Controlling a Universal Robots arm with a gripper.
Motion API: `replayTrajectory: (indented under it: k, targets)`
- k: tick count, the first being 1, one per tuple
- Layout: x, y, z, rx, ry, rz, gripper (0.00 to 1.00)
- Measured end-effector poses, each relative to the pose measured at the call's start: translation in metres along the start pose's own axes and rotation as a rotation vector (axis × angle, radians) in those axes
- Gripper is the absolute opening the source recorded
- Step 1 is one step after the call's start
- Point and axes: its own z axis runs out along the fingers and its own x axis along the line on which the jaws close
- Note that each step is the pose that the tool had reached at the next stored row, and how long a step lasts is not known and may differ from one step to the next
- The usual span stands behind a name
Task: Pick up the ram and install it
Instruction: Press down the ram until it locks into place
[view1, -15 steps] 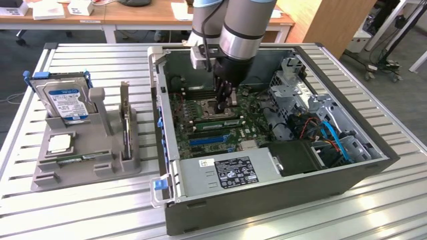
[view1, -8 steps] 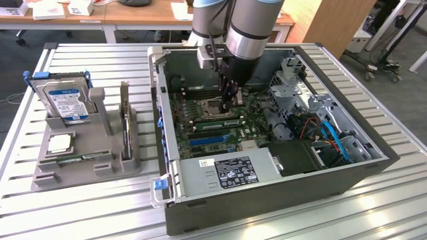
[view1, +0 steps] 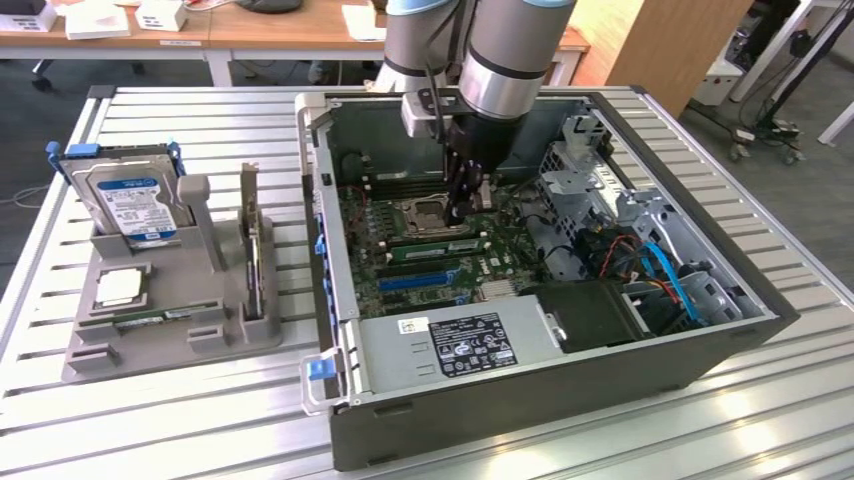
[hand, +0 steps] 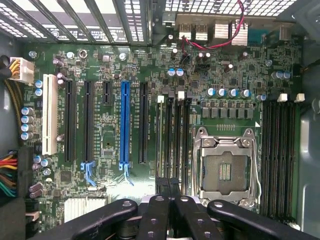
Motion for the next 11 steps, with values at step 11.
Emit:
replayTrajectory:
  k: [11]
  targets:
    - [0.0, 0.0, 0.0, 0.0, 0.0, 0.0, 0.1]
